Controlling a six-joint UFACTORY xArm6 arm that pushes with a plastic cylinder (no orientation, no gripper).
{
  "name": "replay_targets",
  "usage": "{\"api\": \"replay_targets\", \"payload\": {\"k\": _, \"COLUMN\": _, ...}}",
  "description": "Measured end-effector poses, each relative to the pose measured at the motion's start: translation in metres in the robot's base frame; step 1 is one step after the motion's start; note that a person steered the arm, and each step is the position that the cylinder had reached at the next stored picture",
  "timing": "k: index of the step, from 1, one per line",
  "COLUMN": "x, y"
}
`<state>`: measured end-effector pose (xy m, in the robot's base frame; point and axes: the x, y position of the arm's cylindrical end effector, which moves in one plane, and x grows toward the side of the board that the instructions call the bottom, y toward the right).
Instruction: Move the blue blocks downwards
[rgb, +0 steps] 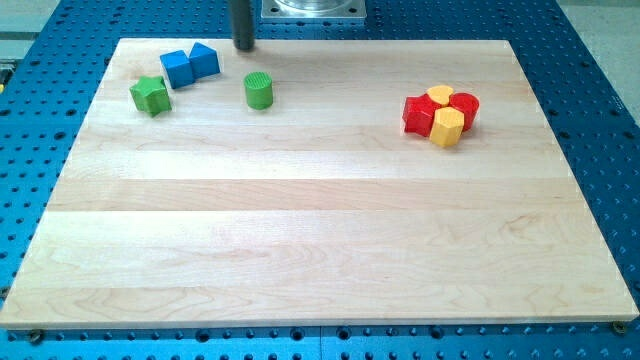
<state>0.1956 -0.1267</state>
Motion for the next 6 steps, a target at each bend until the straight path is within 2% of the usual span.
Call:
{"api": "replay_targets", "payload": {"k": 1, "x": 0.014, "y": -0.032}}
{"api": "replay_targets", "payload": {"k": 2, "x": 0.084, "y": -0.010}}
{"api": "replay_targets", "payload": {"k": 3, "x": 0.086, "y": 0.019}}
{"api": "replay_targets", "payload": {"k": 4, "x": 0.012, "y": 0.029}}
{"api": "replay_targets", "payload": {"k": 5, "x": 0.002, "y": -0.029}}
{"api": "replay_targets", "payload": {"k": 6, "x": 0.020, "y": -0.077}}
